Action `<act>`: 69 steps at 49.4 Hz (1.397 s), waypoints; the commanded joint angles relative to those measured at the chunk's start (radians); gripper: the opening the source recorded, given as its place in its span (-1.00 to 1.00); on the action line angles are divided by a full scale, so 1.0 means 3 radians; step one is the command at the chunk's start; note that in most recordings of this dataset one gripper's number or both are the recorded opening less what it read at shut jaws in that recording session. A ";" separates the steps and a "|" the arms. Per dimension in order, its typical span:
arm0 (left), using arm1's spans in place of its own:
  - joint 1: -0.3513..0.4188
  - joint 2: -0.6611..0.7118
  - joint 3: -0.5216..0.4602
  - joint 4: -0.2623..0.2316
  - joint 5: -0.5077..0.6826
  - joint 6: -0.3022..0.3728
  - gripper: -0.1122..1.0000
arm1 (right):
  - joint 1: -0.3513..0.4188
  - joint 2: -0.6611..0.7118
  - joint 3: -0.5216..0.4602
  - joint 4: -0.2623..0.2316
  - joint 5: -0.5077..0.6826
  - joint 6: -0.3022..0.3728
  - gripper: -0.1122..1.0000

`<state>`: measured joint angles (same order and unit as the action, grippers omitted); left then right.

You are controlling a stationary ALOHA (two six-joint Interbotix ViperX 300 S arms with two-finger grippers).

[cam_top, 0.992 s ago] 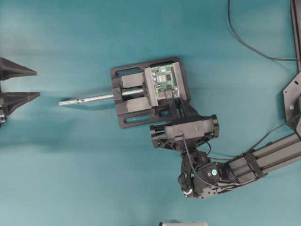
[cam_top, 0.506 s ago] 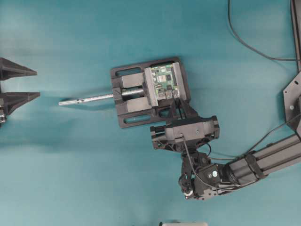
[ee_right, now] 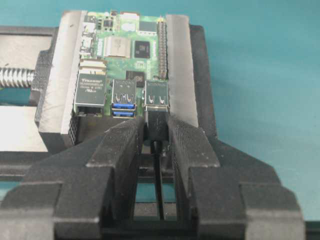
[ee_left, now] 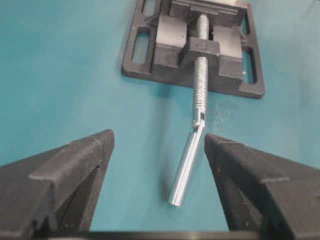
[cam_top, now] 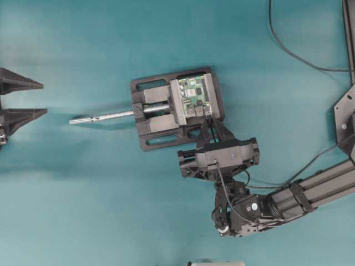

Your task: Insert the USB into the fixed PCB.

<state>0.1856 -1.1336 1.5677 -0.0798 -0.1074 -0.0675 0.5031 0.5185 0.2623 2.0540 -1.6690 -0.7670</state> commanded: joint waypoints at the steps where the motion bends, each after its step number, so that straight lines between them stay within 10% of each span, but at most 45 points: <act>1: 0.0000 0.0031 -0.0031 0.0010 -0.0026 -0.0031 0.79 | 0.0118 -0.0128 -0.0077 0.0000 -0.0020 0.0005 -0.42; 45: 0.0000 0.0031 -0.0036 0.0010 -0.0026 -0.0031 0.79 | 0.0133 -0.0256 0.0036 0.0000 0.0046 -0.0107 -0.10; 69: 0.0000 0.0026 -0.0036 0.0010 -0.0026 -0.0031 0.79 | 0.0302 -0.1150 0.1023 -0.0440 0.0859 -0.0353 -0.09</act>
<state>0.1841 -1.1336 1.5693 -0.0813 -0.1089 -0.0660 0.5906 0.2485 0.5277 1.9742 -1.4788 -0.8774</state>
